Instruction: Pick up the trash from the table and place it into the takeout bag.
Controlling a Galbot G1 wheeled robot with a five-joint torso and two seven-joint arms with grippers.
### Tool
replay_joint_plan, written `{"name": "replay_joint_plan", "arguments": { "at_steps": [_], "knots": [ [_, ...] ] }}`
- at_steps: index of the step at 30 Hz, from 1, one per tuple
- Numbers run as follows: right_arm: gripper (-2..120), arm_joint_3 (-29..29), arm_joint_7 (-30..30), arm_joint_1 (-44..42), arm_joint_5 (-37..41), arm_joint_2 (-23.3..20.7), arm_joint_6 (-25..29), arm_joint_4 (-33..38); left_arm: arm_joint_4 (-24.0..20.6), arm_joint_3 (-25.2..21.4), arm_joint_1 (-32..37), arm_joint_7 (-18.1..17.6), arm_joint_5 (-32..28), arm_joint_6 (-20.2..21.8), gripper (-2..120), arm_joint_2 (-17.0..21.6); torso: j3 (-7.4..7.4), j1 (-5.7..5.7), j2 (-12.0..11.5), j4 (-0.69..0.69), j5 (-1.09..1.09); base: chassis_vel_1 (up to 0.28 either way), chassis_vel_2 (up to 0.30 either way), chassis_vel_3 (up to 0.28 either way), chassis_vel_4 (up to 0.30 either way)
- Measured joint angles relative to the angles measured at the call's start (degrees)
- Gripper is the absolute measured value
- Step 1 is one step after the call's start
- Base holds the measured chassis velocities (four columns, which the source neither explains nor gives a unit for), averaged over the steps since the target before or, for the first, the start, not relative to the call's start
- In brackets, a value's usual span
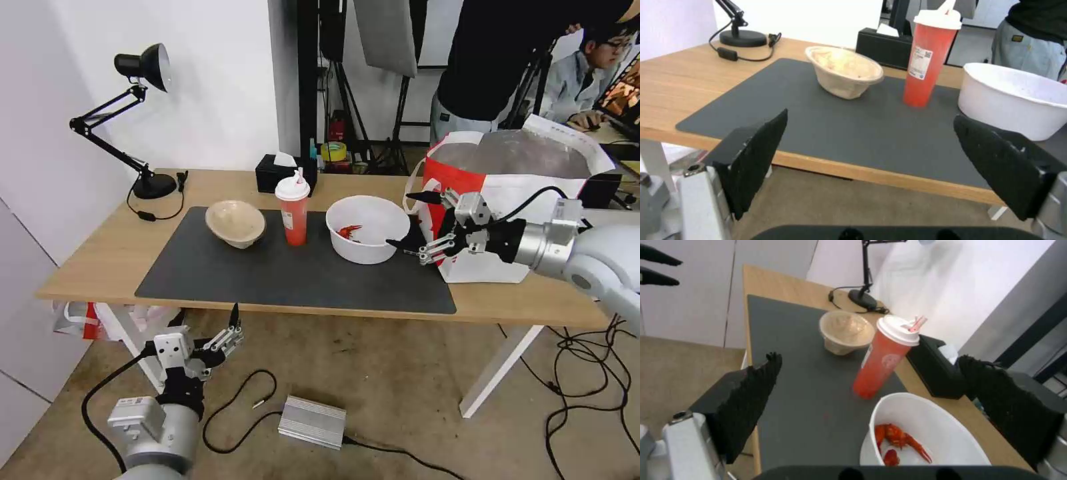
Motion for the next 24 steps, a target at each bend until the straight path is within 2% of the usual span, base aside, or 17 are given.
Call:
{"name": "replay_joint_plan", "arguments": {
  "at_steps": [10, 13, 24],
  "knots": [
    [100, -8.9, -1.0, 7.4, 0.0, 1.1, -0.7, -2.1, 0.7, 0.0, -0.3, -0.1, 0.4, -0.8, 100, 0.0, 0.00, 0.00, 0.0, 0.00, 0.00, 0.000, 0.000, 0.000, 0.000],
    [100, -13.2, -2.7, 12.2, 0.3, 2.0, -1.2, -4.1, 0.8, 0.0, -0.4, -0.1, 0.3, -0.9, 100, 0.1, 0.00, -0.01, 0.0, 0.00, 0.00, 0.000, 0.000, 0.000, 0.000],
    [100, -22.7, -7.1, 22.2, 0.0, 5.7, -3.2, -9.4, 1.3, -0.1, -0.4, -0.4, 0.6, -1.0, 100, -0.9, 0.00, 0.00, 0.0, 0.00, 0.00, 0.000, 0.000, 0.000, 0.000]
  ]
}}
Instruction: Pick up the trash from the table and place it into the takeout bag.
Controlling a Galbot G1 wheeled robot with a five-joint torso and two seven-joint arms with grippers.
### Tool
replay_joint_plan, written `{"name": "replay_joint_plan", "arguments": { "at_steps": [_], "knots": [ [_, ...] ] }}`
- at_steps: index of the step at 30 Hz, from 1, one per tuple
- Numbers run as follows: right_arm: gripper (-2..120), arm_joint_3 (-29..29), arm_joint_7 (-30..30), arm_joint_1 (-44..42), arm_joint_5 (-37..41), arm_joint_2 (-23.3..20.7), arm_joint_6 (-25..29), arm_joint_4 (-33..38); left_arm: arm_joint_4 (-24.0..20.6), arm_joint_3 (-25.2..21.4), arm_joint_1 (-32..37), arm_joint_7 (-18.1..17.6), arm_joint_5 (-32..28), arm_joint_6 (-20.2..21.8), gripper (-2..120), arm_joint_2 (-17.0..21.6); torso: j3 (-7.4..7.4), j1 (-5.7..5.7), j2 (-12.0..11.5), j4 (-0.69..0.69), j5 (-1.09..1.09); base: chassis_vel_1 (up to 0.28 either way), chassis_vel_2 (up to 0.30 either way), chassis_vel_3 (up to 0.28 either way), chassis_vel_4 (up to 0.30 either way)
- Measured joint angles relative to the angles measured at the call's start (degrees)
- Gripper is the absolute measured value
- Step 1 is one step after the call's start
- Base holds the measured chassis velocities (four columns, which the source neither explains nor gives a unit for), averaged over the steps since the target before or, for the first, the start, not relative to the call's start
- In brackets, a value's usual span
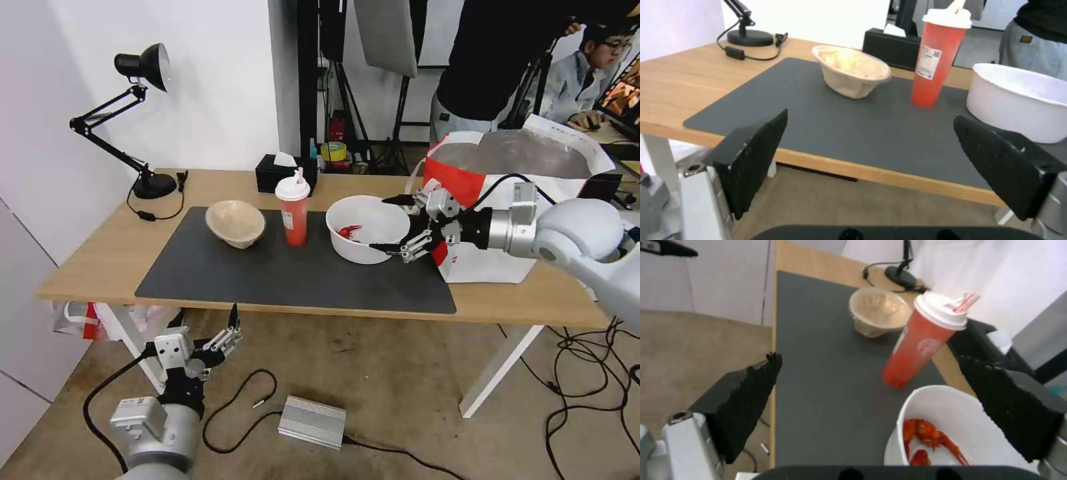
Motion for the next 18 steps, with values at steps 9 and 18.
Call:
{"name": "replay_joint_plan", "arguments": {
  "at_steps": [9, 18],
  "knots": [
    [100, -4.2, -1.8, 4.4, -0.2, 3.2, -0.9, -4.5, 0.5, 0.1, 0.2, -0.1, 0.1, -0.1, 100, -0.3, 0.00, 0.00, 0.0, 0.00, 0.00, 0.000, 0.000, 0.000, 0.000],
    [100, -7.4, -3.5, 8.6, 0.0, 4.6, -2.2, -7.5, 1.0, 0.7, 0.0, -0.1, 0.4, -0.2, 100, -0.9, 0.00, 0.00, 0.0, 0.00, 0.00, 0.000, 0.000, 0.000, 0.000]
  ]
}}
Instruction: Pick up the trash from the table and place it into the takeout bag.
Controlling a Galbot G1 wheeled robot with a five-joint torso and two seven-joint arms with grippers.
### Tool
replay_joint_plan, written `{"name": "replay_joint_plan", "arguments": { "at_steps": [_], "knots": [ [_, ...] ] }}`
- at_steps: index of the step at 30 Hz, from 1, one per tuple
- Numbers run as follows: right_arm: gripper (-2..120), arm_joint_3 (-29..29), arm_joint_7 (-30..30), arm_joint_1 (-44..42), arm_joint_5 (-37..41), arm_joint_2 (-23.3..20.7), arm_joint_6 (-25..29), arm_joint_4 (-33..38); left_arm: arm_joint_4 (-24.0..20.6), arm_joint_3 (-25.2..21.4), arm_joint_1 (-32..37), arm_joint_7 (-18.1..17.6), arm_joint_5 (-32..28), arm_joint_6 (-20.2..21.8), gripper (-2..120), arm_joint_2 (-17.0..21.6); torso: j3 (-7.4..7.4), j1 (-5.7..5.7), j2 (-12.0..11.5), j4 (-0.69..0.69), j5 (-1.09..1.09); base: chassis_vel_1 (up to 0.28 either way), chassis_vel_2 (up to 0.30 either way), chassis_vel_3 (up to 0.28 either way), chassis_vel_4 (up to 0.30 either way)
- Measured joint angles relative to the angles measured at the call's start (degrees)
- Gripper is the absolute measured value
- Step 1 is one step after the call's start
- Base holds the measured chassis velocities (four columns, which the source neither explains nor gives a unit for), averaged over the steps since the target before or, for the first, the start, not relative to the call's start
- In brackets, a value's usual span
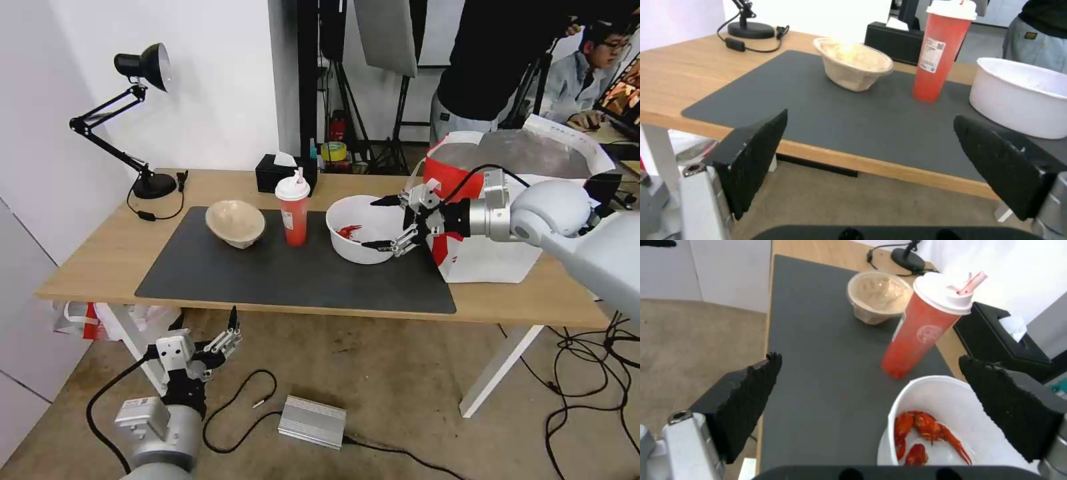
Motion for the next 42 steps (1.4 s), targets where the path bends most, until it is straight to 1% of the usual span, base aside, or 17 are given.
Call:
{"name": "replay_joint_plan", "arguments": {
  "at_steps": [11, 15, 31, 42],
  "knots": [
    [100, -1.5, 0.0, 0.9, 0.3, 2.0, -1.1, -3.2, 0.0, 0.3, 0.2, 0.1, 0.5, 0.0, 100, -0.2, 0.00, 0.00, 0.0, 0.00, 0.00, 0.000, 0.000, 0.000, 0.000],
    [100, -1.8, 0.0, 1.0, 1.3, 2.9, -1.8, -4.5, 0.7, 0.3, -0.1, 0.1, 0.5, -0.3, 100, -0.1, 0.00, 0.00, 0.0, 0.00, 0.00, 0.000, 0.000, 0.000, 0.000],
    [100, -1.3, 2.8, -1.5, 1.2, 6.4, -2.4, -10.7, 1.4, 0.6, -0.3, 0.1, 0.3, -0.5, 100, -0.3, 0.00, 0.00, 0.0, 0.00, 0.00, 0.000, 0.000, 0.000, 0.000],
    [100, -1.6, 3.3, -2.1, -0.4, 7.3, -2.7, -11.9, 1.8, 0.7, -0.8, 0.1, 0.3, -0.5, 100, -0.5, 0.00, 0.00, 0.0, 0.00, 0.00, 0.000, 0.000, 0.000, 0.000]
  ]
}}
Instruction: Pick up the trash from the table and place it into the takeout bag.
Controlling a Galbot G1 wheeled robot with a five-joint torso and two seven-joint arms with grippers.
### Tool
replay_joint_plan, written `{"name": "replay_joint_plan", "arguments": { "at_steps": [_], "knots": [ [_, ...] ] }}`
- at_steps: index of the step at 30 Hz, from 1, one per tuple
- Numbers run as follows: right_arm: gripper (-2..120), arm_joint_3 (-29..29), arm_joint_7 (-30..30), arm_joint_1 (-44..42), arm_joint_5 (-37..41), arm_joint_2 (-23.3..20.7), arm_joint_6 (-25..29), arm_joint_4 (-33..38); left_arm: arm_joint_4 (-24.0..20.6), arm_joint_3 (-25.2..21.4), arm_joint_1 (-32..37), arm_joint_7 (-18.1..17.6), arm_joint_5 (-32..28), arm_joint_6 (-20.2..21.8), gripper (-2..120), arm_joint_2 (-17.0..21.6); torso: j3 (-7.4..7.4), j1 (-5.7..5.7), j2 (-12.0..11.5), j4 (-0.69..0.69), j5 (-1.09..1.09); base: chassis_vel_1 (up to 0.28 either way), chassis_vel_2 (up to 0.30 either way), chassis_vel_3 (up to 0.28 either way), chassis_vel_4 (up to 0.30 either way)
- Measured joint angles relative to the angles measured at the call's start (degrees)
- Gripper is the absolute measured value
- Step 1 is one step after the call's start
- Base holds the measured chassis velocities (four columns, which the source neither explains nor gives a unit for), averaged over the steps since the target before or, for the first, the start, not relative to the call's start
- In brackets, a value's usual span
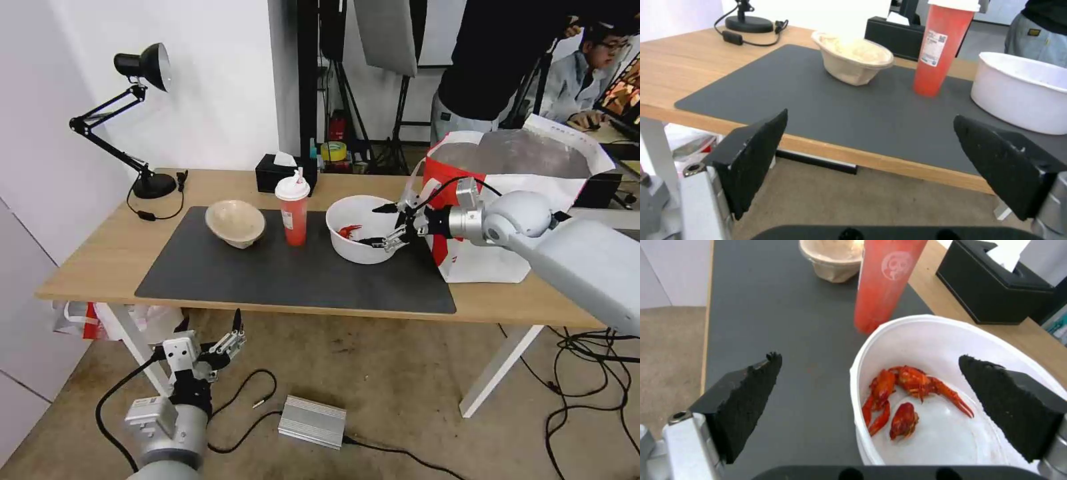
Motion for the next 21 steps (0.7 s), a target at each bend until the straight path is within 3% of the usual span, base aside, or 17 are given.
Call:
{"name": "replay_joint_plan", "arguments": {
  "at_steps": [21],
  "knots": [
    [100, -8.7, -0.8, 7.2, 2.9, 0.1, -2.0, -1.0, 0.4, 0.2, -0.4, 0.0, -0.1, -0.1, 100, 0.0, 0.00, 0.00, 0.0, 0.01, -0.01, 0.000, 0.000, 0.000, 0.000]
  ]
}}
